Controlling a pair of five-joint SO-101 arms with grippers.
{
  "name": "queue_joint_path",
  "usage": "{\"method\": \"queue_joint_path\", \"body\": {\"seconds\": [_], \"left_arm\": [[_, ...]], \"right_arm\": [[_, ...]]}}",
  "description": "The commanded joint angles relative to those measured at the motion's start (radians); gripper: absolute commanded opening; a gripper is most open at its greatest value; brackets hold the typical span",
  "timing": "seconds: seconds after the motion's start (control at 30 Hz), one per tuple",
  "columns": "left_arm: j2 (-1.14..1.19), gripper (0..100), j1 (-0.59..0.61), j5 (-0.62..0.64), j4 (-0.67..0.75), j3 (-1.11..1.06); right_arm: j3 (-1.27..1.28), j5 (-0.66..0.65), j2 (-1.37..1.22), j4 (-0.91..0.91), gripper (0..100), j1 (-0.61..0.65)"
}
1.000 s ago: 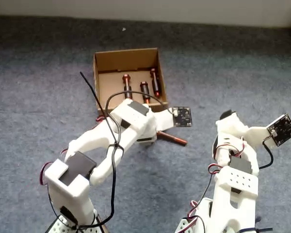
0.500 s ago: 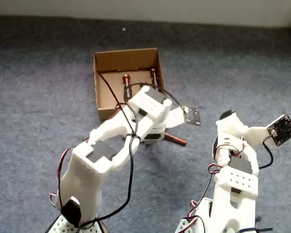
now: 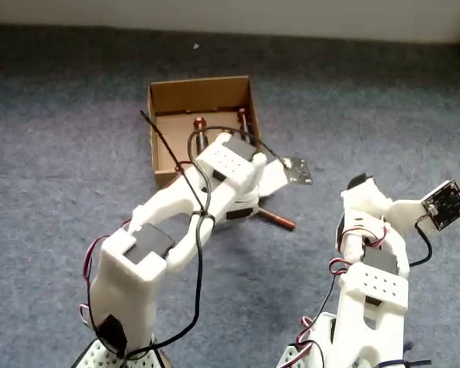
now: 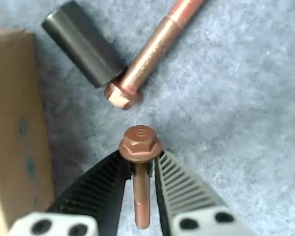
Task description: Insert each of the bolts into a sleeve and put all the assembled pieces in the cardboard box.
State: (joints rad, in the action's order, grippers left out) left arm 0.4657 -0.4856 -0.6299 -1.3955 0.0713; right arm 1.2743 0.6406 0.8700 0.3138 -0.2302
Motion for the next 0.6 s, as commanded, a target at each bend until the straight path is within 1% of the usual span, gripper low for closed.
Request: {"method": "queue_joint_path", "body": {"seconds": [0.0,0.17,0.33,0.43,0.57], "left_arm": [[-0.234,1,-0.005,0.051,0.028,-0.110],[-0.410,1,-0.005,0.137,0.170,-0.305],[-0.578,1,0.001,0.224,0.288,-0.464],[-0.656,1,0.039,0.275,0.353,-0.526],[-0.713,1,0.101,0.365,0.451,-0.593]], "right_arm": [[-0.010,-0.035,0.035,-0.021,0.4,0.007],[-0.008,-0.038,0.035,-0.019,0.4,0.012],[-0.008,-0.041,0.035,-0.018,0.4,0.067],[-0.007,-0.089,0.035,-0.016,0.4,0.097],[0.016,-0.110,0.036,-0.016,0.4,0.142]]}}
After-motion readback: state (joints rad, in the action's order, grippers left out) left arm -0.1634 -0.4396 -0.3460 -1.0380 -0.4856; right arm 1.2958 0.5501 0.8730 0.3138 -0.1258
